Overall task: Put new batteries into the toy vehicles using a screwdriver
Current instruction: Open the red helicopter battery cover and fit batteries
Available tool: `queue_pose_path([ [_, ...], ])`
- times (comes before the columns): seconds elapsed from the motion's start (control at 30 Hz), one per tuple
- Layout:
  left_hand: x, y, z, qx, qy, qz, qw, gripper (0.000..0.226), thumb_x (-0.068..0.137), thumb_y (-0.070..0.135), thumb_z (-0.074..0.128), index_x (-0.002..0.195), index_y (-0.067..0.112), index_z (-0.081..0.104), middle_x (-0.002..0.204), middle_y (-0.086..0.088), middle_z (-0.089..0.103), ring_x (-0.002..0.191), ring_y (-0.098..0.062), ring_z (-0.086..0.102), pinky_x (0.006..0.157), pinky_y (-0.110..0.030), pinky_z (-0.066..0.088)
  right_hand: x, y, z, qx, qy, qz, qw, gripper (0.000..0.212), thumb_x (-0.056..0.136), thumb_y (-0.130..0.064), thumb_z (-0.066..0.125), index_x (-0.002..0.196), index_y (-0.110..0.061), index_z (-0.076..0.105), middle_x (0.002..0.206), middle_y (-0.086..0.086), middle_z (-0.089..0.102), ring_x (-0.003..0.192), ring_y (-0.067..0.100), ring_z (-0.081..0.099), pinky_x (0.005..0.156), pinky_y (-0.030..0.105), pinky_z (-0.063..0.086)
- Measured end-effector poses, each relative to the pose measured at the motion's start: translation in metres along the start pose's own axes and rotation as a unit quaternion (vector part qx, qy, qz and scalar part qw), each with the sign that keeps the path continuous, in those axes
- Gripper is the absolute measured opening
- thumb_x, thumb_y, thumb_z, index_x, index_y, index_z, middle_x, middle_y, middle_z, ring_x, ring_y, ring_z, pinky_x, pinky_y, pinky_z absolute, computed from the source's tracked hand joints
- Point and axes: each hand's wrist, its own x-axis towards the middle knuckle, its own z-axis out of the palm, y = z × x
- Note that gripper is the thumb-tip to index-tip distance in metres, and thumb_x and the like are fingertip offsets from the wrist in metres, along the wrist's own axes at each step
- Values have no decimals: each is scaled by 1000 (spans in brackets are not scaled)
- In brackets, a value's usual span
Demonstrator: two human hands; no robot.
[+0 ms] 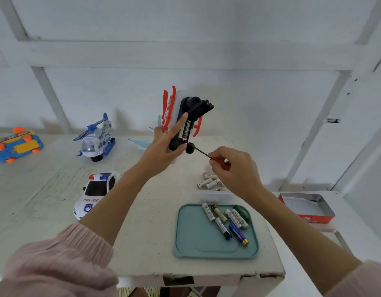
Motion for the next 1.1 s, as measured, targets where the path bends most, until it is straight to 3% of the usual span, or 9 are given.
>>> queue_pose_path([
  [0.17,8,7,13,-20,-12,4,1000,69,98,25,50,136,61,6,121,-7,32,94,-24,49,78,-6,36,-2,9,-5,-8,13,-5,1000,9,84,-12,60,90,-16,66,77,-6,66,65,14,57,61,29,48],
  [0.33,12,12,29,-48,4,-4,999,68,98,28,50,134,65,6,116,-7,34,78,-17,48,72,-4,39,-8,20,-3,-35,39,-44,998,7,84,-12,57,87,-12,64,72,-3,63,56,17,55,50,33,49],
  [0.4,14,11,37,-80,13,-12,997,68,97,30,51,135,67,8,123,-11,37,88,-26,51,81,-10,42,-10,24,1,-53,52,-67,995,10,84,-14,53,86,-11,63,69,-2,60,48,16,51,43,36,48],
  [0.47,18,12,42,-115,15,-24,993,68,91,39,53,136,68,11,134,-14,37,102,-34,51,96,-28,44,-12,28,5,-65,61,-80,993,15,86,-17,49,85,-10,61,68,-1,57,44,17,46,37,36,45],
  [0.57,22,11,46,-125,4,-38,991,68,86,46,52,135,70,11,136,-15,37,108,-37,50,101,-43,43,-15,32,8,-65,68,-80,992,18,88,-19,45,86,-10,60,68,0,55,44,17,45,36,35,44],
  [0.8,21,2,39,-111,-36,-36,992,66,97,27,51,127,72,12,112,-12,39,83,-21,44,73,-7,40,-14,39,0,18,51,-41,998,11,82,-14,56,87,-10,65,69,-1,65,52,14,56,48,36,51],
  [0.87,24,0,32,-109,-54,-30,992,66,97,25,52,132,68,16,110,-11,40,83,-28,43,78,-11,42,-11,40,-8,48,66,-22,996,9,82,-12,59,87,-10,66,69,-1,66,53,9,57,51,33,53],
  [0.93,27,-1,24,-98,-77,-30,992,66,97,23,52,135,63,18,110,-9,38,89,-32,44,85,-25,43,0,41,-18,46,68,6,997,9,82,-12,64,91,-13,66,74,-3,67,60,9,61,59,35,55],
  [1.1,35,4,14,-15,-117,-26,993,62,98,27,50,137,59,15,108,-4,35,89,-19,42,78,-19,34,32,37,-32,-39,23,34,998,16,86,-24,62,102,-20,62,87,-10,67,72,6,56,70,26,45],
])
